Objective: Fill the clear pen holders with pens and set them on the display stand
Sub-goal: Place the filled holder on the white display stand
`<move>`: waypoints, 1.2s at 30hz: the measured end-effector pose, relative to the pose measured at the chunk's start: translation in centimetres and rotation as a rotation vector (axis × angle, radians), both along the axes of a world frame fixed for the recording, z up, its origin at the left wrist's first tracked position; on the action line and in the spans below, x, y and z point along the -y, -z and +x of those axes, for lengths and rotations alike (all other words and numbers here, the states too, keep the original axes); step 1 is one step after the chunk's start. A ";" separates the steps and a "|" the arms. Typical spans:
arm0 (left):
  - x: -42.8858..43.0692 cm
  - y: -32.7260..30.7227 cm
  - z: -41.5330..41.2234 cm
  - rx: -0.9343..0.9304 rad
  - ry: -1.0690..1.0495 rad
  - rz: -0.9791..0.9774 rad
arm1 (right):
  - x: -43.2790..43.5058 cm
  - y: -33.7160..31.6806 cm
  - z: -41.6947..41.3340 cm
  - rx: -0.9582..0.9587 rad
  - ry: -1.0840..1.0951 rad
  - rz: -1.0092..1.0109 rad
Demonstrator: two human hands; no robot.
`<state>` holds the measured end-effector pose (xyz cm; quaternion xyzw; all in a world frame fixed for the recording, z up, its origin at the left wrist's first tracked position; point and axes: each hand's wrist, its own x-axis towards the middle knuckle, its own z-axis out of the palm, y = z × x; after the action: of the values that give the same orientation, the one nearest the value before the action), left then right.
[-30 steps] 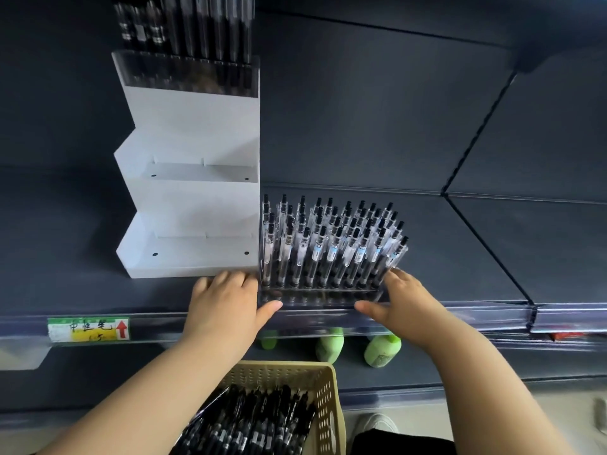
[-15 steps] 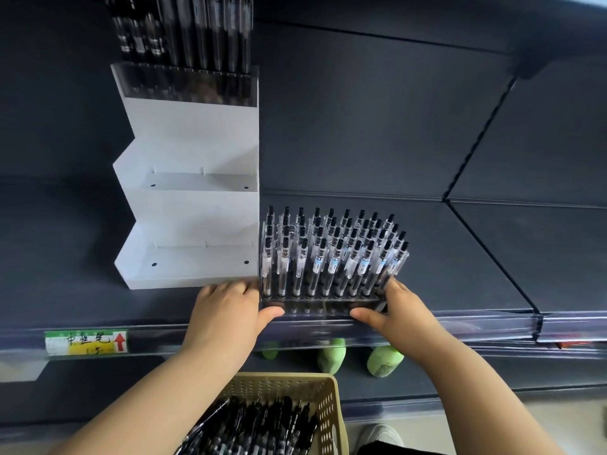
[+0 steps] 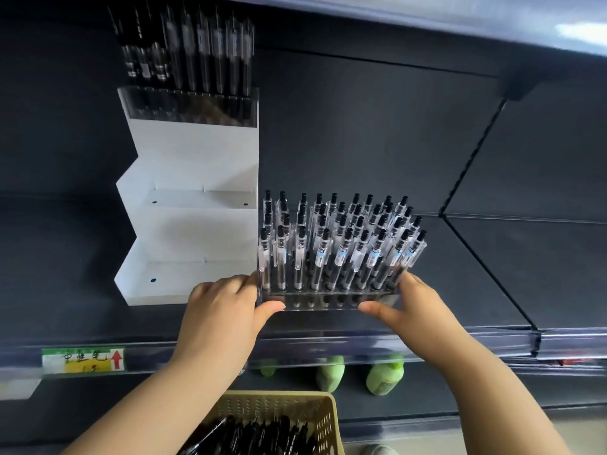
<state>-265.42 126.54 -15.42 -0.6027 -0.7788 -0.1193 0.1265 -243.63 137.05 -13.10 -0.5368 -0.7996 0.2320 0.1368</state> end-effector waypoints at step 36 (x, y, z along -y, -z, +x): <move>0.5 -10.6 -17.8 0.175 -0.187 0.002 | -2.1 -8.3 -19.0 -0.110 -0.226 0.192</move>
<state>-283.17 126.01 -4.80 -0.5146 -0.8396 -0.1597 0.0690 -262.60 139.19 -4.77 -0.4142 -0.8647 0.1977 0.2040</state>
